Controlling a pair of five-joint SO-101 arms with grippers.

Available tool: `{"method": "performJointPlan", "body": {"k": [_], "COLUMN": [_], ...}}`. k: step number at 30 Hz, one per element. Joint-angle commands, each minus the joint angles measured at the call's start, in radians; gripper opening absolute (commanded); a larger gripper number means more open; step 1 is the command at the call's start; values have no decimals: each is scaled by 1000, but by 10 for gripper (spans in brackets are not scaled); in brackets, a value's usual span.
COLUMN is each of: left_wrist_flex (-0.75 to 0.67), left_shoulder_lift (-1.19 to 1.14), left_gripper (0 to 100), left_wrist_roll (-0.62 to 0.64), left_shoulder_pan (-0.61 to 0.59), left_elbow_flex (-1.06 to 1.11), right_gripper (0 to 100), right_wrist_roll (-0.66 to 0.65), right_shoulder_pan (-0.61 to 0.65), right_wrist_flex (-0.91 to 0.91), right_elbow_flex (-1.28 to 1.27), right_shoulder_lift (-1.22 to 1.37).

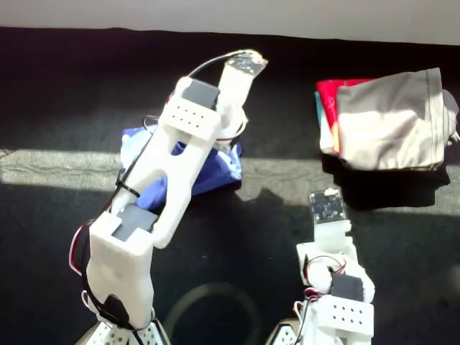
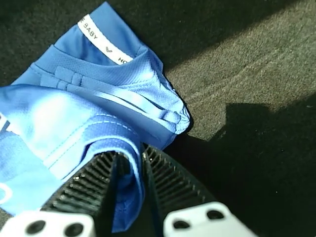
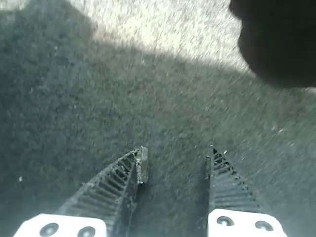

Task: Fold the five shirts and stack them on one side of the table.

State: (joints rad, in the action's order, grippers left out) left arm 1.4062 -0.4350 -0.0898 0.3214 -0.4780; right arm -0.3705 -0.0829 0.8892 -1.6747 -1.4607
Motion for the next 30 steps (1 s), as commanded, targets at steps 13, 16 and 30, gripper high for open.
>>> {"method": "performJointPlan", "body": {"k": [13,16,30], "left_wrist_flex": [6,106,183], "left_shoulder_lift": [-7,-7,-286], "left_gripper": [203,190,10], "left_wrist_roll": [35,32,-21], "left_shoulder_pan": [-1,-36,-271], "left_elbow_flex": [-128,-211,-202], "right_gripper": [190,190,190], "right_wrist_roll": [-3,-3,-3], "right_shoulder_pan": [-5,-5,-4], "right_wrist_flex": [50,50,50], "right_elbow_flex": [-91,-91,-91], "right_shoulder_lift": [-133,-133,-134]}}
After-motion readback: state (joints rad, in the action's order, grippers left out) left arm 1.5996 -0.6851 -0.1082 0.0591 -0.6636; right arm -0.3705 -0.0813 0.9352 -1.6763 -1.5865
